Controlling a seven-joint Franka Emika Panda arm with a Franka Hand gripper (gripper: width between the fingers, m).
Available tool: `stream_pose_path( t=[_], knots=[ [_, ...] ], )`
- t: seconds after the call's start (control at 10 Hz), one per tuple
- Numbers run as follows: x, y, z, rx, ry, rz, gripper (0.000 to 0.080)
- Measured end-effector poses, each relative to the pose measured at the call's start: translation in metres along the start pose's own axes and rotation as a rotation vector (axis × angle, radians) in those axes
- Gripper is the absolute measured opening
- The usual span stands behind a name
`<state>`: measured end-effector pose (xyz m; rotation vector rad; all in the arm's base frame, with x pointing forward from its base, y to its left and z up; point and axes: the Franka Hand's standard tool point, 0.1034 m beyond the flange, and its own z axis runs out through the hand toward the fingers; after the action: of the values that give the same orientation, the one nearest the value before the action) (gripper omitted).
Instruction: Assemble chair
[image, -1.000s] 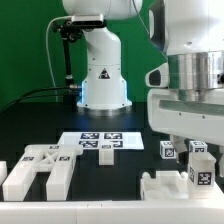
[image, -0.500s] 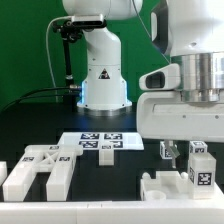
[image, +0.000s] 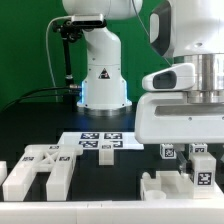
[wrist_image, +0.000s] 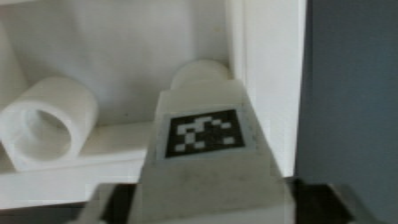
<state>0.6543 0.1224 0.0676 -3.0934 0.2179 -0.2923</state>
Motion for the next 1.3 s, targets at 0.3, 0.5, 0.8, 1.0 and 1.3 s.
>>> stream_pose_path(
  t=[0.3,0.5,0.8,1.0,1.3],
  knots=[
    [0.0002,0.0024,0.0004,-0.004,0.0,0.217,0.0284],
    [-0.0012,0.005,0.0002,-0.021,-0.004,0.461,0.0284],
    [-0.0038,0.0085,0.0006,-0.011,-0.033,0.984,0.0284],
    [-0.005,0.0109,0.0004,0.01,-0.063,1.256,0.0285],
    [-0.0062,0.0089,0.0006,0.01,-0.065,1.302,0.0354]
  ],
)
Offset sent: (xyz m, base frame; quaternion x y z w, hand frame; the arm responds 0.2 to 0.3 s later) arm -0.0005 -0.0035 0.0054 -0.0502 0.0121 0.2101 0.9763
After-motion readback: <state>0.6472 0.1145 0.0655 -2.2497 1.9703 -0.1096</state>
